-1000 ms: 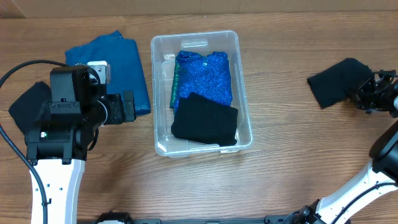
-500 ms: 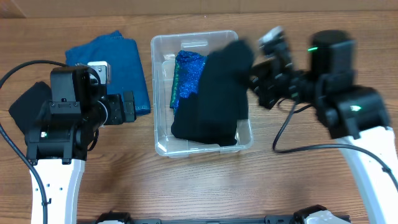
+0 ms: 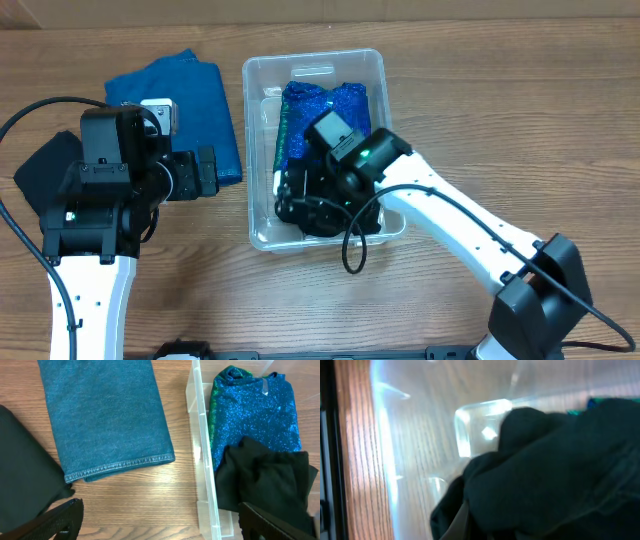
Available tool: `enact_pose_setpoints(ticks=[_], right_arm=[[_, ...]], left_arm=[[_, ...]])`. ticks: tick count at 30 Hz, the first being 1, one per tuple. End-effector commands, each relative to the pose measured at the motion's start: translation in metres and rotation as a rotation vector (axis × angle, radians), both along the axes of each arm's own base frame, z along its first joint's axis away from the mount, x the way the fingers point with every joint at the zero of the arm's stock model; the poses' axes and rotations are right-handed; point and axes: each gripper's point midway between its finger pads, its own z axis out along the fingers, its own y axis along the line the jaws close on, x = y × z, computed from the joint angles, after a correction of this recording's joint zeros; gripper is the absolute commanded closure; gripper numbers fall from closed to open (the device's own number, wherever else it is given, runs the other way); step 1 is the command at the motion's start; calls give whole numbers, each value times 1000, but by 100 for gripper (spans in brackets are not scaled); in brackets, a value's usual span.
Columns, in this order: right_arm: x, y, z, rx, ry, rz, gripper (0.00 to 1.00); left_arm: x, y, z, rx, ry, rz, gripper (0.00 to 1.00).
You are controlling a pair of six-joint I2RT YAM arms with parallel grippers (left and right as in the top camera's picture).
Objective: Pack container
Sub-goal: 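Lay the second black cloth on the first in the bin, release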
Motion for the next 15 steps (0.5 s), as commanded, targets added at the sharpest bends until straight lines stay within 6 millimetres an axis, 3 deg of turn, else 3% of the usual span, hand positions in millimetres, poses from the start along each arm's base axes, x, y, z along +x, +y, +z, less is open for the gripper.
enact_pose_setpoints(ticks=[1, 8, 11, 12, 13, 14, 15], right_arm=[[-16, 13, 5, 33, -47, 180, 96], [-18, 10, 4, 31, -66, 246, 96], [-2, -1, 3, 10, -82, 194, 92], [12, -7, 2, -13, -116, 146, 0], [41, -13, 2, -51, -192, 10, 0], [85, -24, 9, -80, -295, -261, 0], [116, -38, 17, -84, -364, -481, 0]], left_arm=[[1, 0, 9, 9, -19, -13, 0], [-1, 0, 7, 9, -10, -13, 0], [-1, 0, 7, 9, -9, -13, 0], [-1, 0, 7, 9, -9, -13, 0], [-1, 0, 7, 9, -9, -13, 0], [-1, 0, 7, 9, -9, -13, 0], [-1, 0, 7, 9, -9, -13, 0]])
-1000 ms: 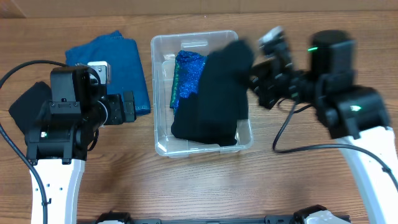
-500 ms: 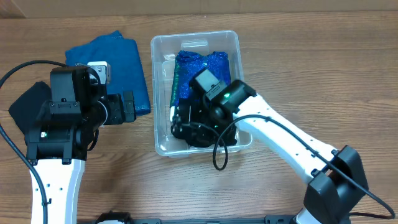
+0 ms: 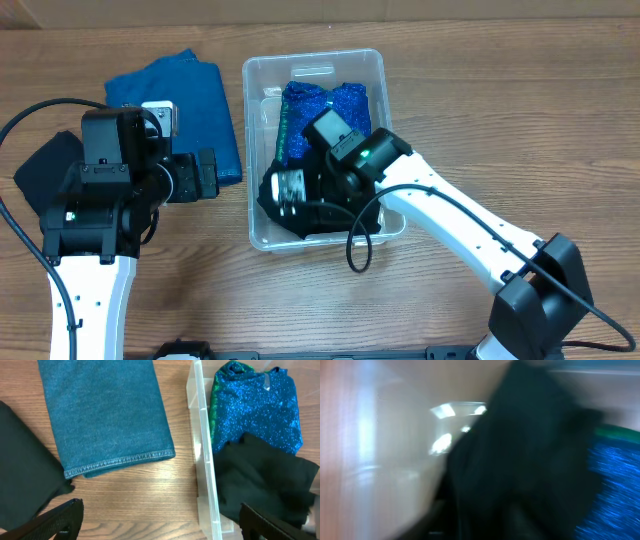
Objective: Pack container
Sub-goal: 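Lay the second black cloth on the first in the bin, release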
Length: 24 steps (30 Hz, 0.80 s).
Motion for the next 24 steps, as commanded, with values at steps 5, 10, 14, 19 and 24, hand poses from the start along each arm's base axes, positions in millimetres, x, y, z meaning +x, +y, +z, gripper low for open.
enact_pose_setpoints(ticks=[5, 10, 14, 19, 24], right_arm=[[94, -62, 51, 43, -229, -709, 0], [17, -4, 85, 284, 94, -545, 51], [19, 2, 42, 225, 178, -617, 85], [52, 32, -59, 156, 238, -626, 89], [47, 9, -117, -28, 274, -711, 83]], left_arm=[[2, 0, 9, 9, -24, -13, 0], [2, 0, 9, 9, -24, -13, 0], [2, 0, 9, 9, -24, -13, 0], [2, 0, 9, 9, -24, -13, 0], [2, 0, 9, 9, -24, -13, 0]])
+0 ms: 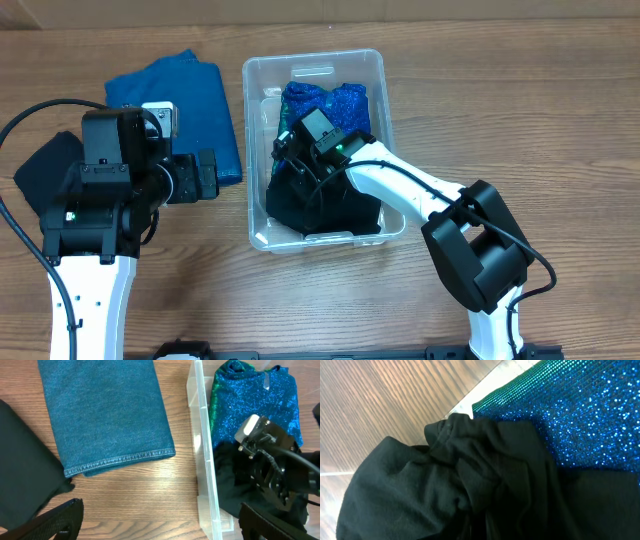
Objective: Pack container
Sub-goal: 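Lay the second black cloth on the first in the bin, release, then grasp the black cloth on the left with the left gripper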
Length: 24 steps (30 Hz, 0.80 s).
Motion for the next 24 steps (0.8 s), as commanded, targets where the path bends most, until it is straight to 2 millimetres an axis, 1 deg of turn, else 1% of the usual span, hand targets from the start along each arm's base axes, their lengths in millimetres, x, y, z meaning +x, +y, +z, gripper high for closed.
enact_pose_setpoints(ticks=[1, 2, 3, 4, 5, 6, 7, 8, 9, 10, 11, 12, 13, 14, 15, 16, 17, 18, 19, 20, 21, 22, 23, 24], right_arm=[[8, -26, -4, -140, -23, -110, 80], [22, -33, 22, -166, -95, -164, 79], [33, -33, 51, -156, -160, -186, 75], [43, -33, 88, -128, -235, -213, 70], [54, -35, 147, -60, -347, -267, 64], [58, -40, 190, -2, -426, -298, 51], [60, -48, 227, 54, -481, -330, 0], [60, -61, 256, 102, -518, -375, 0], [59, -78, 279, 149, -540, -435, 0], [57, -104, 298, 186, -534, -513, 0], [53, -124, 303, 195, -510, -560, 0], [46, -151, 301, 188, -453, -602, 0], [41, -171, 293, 172, -390, -636, 0], [35, -192, 279, 142, -306, -694, 0], [30, -204, 269, 111, -256, -720, 0], [27, -212, 264, 89, -232, -736, 0], [24, -222, 260, 72, -213, -758, 0], [25, -225, 260, 68, -210, -767, 0], [25, -226, 260, 68, -211, -771, 0], [25, -226, 260, 68, -211, -771, 0], [25, -227, 260, 68, -211, -771, 0], [25, -226, 260, 68, -211, -771, 0], [25, -227, 260, 67, -212, -771, 0], [26, -227, 259, 65, -213, -772, 0]], left_arm=[[3, 0, 10, 9, -29, -13, 0], [3, 0, 10, 9, -29, -12, 0], [3, 0, 10, 9, -28, -12, 0], [2, 0, 10, 9, -28, -12, 0], [2, 2, 10, 18, -29, -5, 0], [2, 7, 10, 38, -28, 16, 0], [1, 14, 10, 50, -24, 48, 0], [-2, 24, 9, 51, -12, 102, 0], [-6, 35, 8, 41, 0, 154, 0], [-12, 57, 8, 25, 15, 253, 0], [-18, 79, 8, -1, 18, 348, 0], [-26, 111, 8, -74, 4, 480, 0], [-34, 136, 8, -165, -16, 599, 0], [-46, 167, 6, -277, -39, 760, 0], [-53, 187, 5, -413, -73, 872, 0], [-54, 193, 10, -487, -106, 883, 0], [-59, 202, 24, -534, -167, 897, 0], [-66, 213, 36, -476, -194, 934, 0], [-79, 227, 53, -357, -207, 1007, 0], [-88, 234, 65, -287, -211, 1052, 0], [-96, 243, 84, -211, -231, 1096, 0], [-98, 251, 96, -178, -242, 1116, 0], [-93, 264, 101, -157, -232, 1121, 0], [-88, 277, 93, -149, -198, 1133, 0]])
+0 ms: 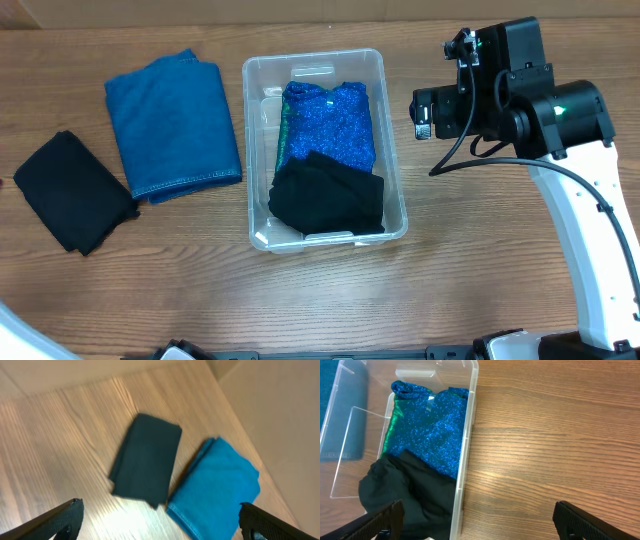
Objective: Pack container
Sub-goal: 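Grasp the black cloth on the left with the left gripper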
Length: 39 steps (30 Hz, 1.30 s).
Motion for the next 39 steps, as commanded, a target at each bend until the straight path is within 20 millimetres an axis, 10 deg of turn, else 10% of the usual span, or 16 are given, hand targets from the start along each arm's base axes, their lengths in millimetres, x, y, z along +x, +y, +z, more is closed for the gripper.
enact_pose_setpoints(ticks=[1, 11, 16, 21, 26, 29, 33, 39], right_arm=[[-1, -1, 7, 11, -18, -5, 0], [-1, -1, 7, 11, -17, -5, 0], [-2, -1, 6, 11, -13, -5, 0], [-2, -1, 6, 11, -13, -5, 0], [-4, -1, 5, 9, -6, -5, 0], [-4, -1, 5, 9, -6, -5, 0], [-1, -1, 7, 11, -17, -5, 0], [1, -6, 7, -3, -25, -26, 0]], left_arm=[[7, 48, -20, -4, 126, 91, 0], [78, 91, -265, -485, 415, -197, 0], [101, 77, -327, -598, 376, -347, 0], [128, 51, -347, -646, 301, -497, 0], [128, 31, -342, -705, 332, -506, 96], [130, 27, -313, -706, 292, -489, 96], [155, 6, -199, -538, 81, -578, 96], [160, -137, -25, -189, -117, -887, 96]])
